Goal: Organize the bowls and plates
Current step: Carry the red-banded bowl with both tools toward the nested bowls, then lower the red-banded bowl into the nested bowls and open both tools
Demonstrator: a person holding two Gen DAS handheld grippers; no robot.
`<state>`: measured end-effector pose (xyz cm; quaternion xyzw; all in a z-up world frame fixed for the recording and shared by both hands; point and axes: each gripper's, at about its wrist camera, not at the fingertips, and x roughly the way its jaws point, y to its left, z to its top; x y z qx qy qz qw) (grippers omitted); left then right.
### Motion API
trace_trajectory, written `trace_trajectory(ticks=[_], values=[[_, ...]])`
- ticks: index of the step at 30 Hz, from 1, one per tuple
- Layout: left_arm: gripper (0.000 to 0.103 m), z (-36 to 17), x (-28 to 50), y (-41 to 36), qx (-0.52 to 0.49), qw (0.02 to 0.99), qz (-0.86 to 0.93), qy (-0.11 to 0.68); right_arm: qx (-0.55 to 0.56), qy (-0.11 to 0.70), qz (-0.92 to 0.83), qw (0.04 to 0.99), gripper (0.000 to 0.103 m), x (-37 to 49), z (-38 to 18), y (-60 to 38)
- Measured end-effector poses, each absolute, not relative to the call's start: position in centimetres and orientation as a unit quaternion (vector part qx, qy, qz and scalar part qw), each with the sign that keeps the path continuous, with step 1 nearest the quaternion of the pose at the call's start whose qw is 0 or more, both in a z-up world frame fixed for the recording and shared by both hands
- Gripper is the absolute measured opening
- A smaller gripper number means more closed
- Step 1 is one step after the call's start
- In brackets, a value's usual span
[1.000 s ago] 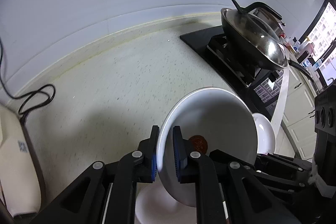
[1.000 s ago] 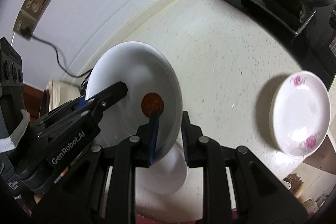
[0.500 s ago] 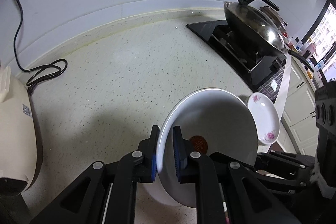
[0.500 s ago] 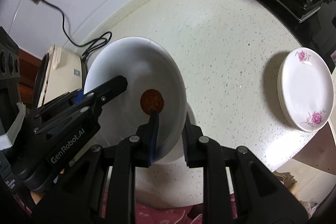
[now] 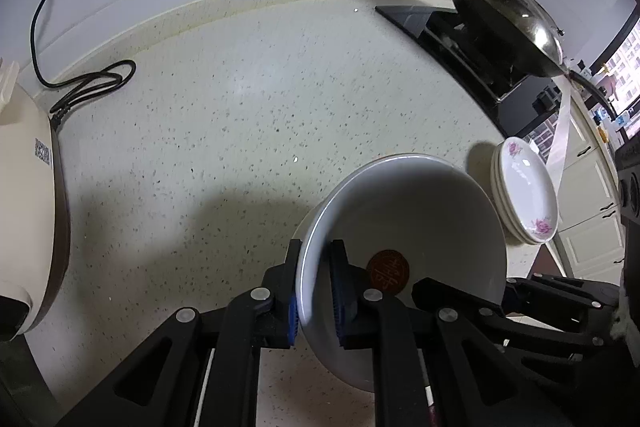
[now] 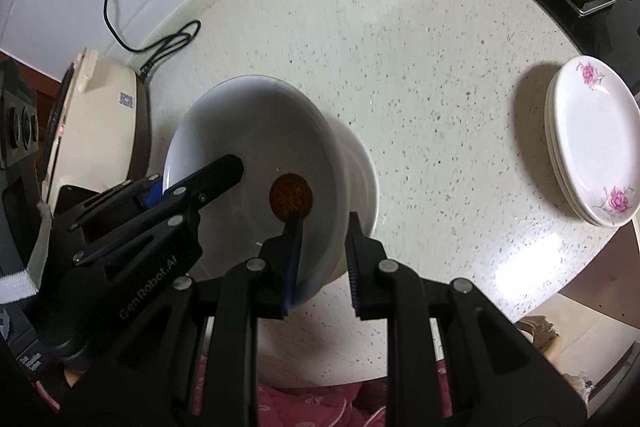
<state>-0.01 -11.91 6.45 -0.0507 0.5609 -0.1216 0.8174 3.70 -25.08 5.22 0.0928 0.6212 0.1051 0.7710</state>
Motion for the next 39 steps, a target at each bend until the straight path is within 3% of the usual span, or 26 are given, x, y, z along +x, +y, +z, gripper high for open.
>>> trace_trajectory(ticks=[18, 24, 28, 30, 33, 36, 39], values=[[0.017, 6.4, -0.6, -11.9, -0.045, 0.817, -0.125, 0.561, 0.088, 0.612, 0.1, 0.779, 0.034, 3.6, 5.5, -24.4], [0.018, 7.0, -0.8, -11.9, -0.036, 0.829, -0.117, 0.546, 0.047, 0.588, 0.091, 0.802, 0.045, 3.4, 6.8, -23.8], [0.019, 7.2, -0.5, -11.1, -0.051, 0.829, -0.113, 0.545, 0.054, 0.579, 0.085, 0.809, 0.06, 3.5, 7.3, -24.6], [0.033, 7.0, -0.4, -10.2, -0.071, 0.826, -0.109, 0.548, 0.07, 0.577, 0.082, 0.81, 0.06, 3.6, 7.4, -25.5], [0.044, 6.8, -0.2, -9.0, -0.104, 0.825, -0.107, 0.546, 0.109, 0.572, 0.079, 0.809, 0.063, 3.4, 7.4, -27.3], [0.052, 6.4, 0.0, -7.6, -0.146, 0.82, -0.117, 0.54, 0.15, 0.576, 0.081, 0.8, 0.066, 3.1, 6.6, -28.9], [0.054, 5.6, 0.0, -7.2, -0.172, 0.809, -0.131, 0.547, 0.171, 0.587, 0.081, 0.787, 0.066, 3.0, 5.5, -29.5]])
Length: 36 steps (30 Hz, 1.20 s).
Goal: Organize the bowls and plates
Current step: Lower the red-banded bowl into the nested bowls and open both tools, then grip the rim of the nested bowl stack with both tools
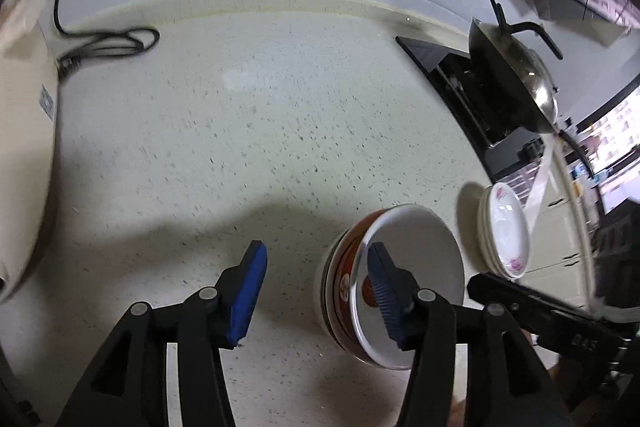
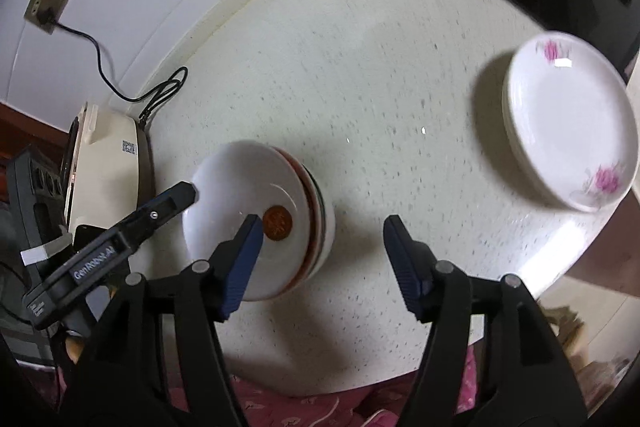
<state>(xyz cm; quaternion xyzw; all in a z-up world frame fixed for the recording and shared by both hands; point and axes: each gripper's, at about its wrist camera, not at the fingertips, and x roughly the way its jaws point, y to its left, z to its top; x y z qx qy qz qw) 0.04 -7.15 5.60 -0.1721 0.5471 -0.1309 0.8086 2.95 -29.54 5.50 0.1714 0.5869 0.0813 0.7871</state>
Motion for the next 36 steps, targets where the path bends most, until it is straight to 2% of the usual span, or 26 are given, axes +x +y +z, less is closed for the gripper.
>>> trace_trajectory(ticks=[14, 36], values=[[0.056, 3.6, 0.4, -10.0, -0.14, 0.795, -0.165, 0.567, 0.174, 0.616, 0.097, 0.762, 0.069, 3.3, 2.1, -27.7], [0.056, 1.4, 2.3, -9.8, -0.14, 0.788, -0.157, 0.578, 0.188, 0.64, 0.102, 0.738, 0.073, 5.4, -2.0, -26.7]])
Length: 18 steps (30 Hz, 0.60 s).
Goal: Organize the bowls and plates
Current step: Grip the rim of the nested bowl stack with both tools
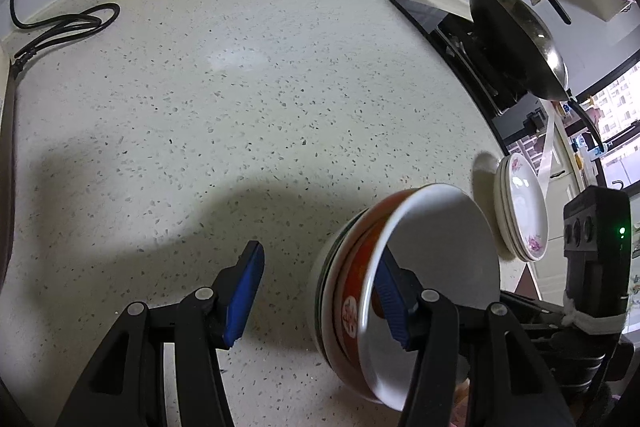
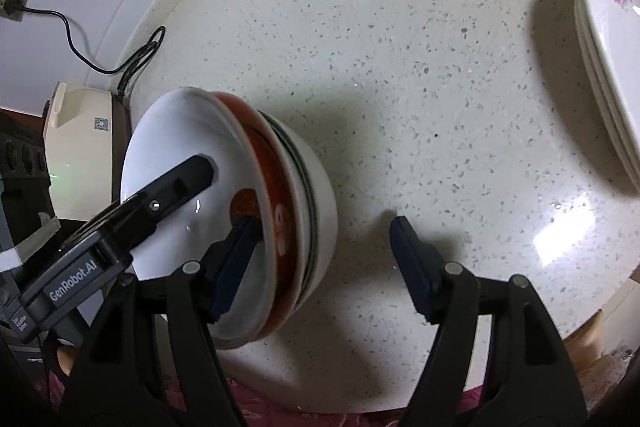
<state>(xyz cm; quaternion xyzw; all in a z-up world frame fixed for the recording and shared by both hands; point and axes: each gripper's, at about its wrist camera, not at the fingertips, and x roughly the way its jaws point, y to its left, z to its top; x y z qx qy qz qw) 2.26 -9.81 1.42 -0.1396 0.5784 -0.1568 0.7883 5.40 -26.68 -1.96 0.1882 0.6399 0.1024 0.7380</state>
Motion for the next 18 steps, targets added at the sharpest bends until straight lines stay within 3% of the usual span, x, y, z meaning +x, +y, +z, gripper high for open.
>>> trace_trajectory(ticks=[15, 16, 18], values=[[0.061, -0.6, 2.4, -9.3, -0.189, 0.77, -0.183, 0.581, 0.18, 0.623, 0.159, 0.744, 0.071, 5.9, -2.4, -24.3], [0.061, -0.9, 2.4, -9.2, -0.198, 0.766, -0.187, 0.583, 0.186, 0.622, 0.165, 0.742, 0.063, 5.8, -2.5, -24.3], [0.047, -1.2, 2.3, -9.1, -0.222, 0.754, -0.204, 0.584, 0.202, 0.618, 0.17, 0.74, 0.061, 5.5, -2.7, -24.9]])
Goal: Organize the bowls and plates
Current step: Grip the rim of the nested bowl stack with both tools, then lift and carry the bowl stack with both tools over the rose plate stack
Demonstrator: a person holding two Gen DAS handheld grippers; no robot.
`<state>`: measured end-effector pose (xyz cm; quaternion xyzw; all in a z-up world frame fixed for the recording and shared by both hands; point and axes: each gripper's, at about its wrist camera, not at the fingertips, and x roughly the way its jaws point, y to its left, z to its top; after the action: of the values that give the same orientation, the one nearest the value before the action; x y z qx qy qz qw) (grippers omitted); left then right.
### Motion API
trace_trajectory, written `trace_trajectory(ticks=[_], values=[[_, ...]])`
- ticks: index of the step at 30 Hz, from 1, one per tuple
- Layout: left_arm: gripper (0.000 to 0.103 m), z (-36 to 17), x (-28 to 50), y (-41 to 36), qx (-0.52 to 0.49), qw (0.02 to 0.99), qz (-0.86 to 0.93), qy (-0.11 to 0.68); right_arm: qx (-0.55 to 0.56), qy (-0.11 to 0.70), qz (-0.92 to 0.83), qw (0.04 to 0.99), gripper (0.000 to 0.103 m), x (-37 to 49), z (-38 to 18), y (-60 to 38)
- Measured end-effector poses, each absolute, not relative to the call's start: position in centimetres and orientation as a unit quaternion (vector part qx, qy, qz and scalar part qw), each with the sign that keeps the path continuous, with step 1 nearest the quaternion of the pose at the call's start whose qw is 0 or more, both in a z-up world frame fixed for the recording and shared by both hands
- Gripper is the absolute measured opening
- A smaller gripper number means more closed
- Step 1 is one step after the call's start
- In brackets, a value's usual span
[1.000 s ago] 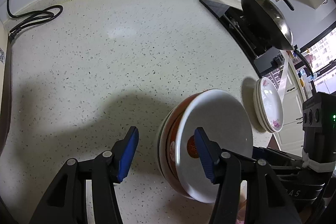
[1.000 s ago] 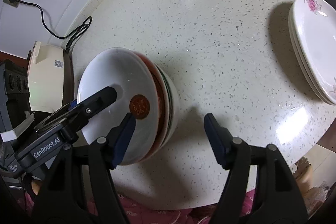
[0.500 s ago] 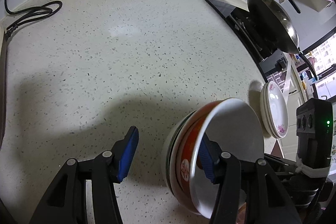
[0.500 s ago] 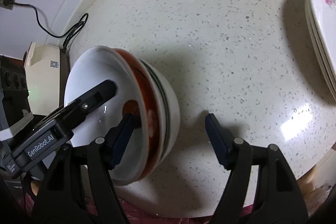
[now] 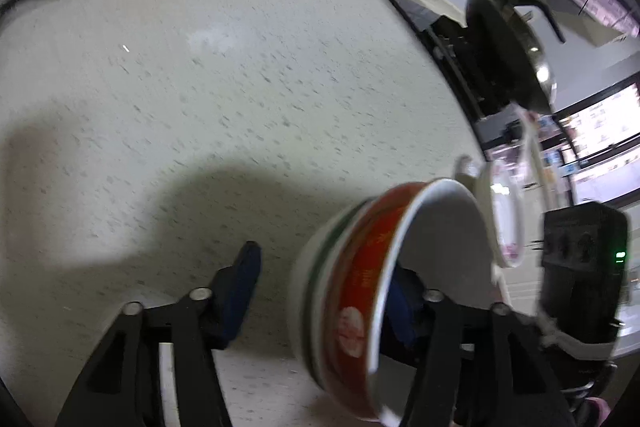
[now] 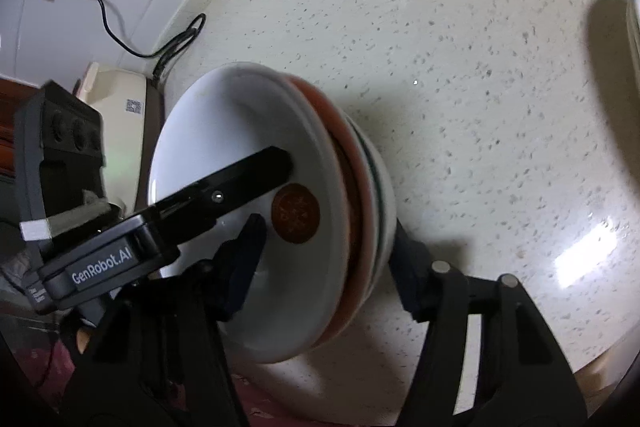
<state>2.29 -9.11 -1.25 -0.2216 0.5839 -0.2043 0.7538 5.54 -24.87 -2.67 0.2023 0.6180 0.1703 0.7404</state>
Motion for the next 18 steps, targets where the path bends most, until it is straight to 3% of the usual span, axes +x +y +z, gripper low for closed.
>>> trace_trajectory(ticks=[7, 18], values=[[0.042, -1.1, 1.9, -9.3, -0.22, 0.761, -0.213, 0.571, 0.293, 0.598, 0.174, 0.726, 0.045, 4.7, -3.7, -27.8], [0.042, 0.2, 2.1, -9.8, -0.199, 0.776, -0.22, 0.556, 0.288, 0.581, 0.18, 0.74, 0.045, 4.3, -1.8, -27.9]])
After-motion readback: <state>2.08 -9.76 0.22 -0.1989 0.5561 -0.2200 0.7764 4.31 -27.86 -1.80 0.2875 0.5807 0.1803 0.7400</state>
